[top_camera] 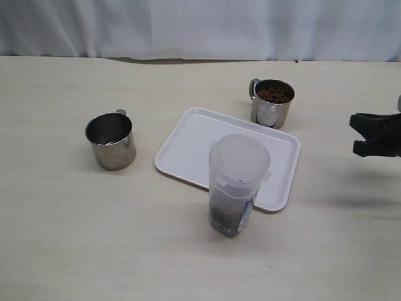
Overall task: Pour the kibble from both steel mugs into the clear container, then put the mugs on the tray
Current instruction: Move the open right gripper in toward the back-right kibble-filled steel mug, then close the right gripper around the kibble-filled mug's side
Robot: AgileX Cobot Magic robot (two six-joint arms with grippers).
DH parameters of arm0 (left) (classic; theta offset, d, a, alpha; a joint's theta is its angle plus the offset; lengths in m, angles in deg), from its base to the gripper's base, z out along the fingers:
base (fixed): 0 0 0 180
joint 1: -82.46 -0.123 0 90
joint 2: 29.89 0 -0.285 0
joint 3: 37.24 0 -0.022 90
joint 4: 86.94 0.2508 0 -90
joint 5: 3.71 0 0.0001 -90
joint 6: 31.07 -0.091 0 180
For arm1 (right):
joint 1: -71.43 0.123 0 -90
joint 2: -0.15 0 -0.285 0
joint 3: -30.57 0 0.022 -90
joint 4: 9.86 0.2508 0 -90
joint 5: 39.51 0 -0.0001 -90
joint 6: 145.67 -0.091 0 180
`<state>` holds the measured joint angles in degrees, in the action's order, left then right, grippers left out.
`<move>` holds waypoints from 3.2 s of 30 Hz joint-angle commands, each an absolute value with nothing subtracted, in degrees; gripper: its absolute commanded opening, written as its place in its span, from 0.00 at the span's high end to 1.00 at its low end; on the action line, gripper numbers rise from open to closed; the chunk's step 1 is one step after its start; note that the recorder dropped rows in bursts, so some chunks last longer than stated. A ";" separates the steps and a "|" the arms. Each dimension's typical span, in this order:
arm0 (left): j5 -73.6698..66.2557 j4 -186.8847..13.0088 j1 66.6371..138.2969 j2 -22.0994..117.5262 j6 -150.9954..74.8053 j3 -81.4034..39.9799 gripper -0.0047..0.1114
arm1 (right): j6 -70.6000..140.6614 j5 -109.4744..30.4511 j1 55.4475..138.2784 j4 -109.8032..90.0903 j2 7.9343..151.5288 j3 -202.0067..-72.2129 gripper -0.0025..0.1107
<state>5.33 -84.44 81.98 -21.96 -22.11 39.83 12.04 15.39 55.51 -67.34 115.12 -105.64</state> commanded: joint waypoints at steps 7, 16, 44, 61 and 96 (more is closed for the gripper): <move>4.97 -84.72 82.46 -22.10 -21.81 39.98 0.96 | 11.68 30.45 54.95 -85.40 133.51 -120.10 0.93; 4.97 -84.73 82.46 -22.10 -21.81 39.98 0.96 | 12.75 30.45 58.88 -79.82 137.41 -122.53 0.78; 4.97 -84.73 82.46 -22.10 -21.94 39.98 0.96 | 17.71 23.09 73.50 -57.45 141.72 -128.90 0.25; 4.97 -84.73 82.46 -22.10 -22.05 39.98 0.96 | 22.05 30.45 74.23 -46.30 145.32 -130.77 0.25; 4.97 -84.62 82.46 -22.10 -22.04 39.98 0.96 | 21.80 30.45 78.72 -44.97 149.86 -137.68 0.17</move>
<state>5.33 -84.44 81.98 -21.96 -22.11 39.83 21.35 28.11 78.69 -45.24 148.94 -137.30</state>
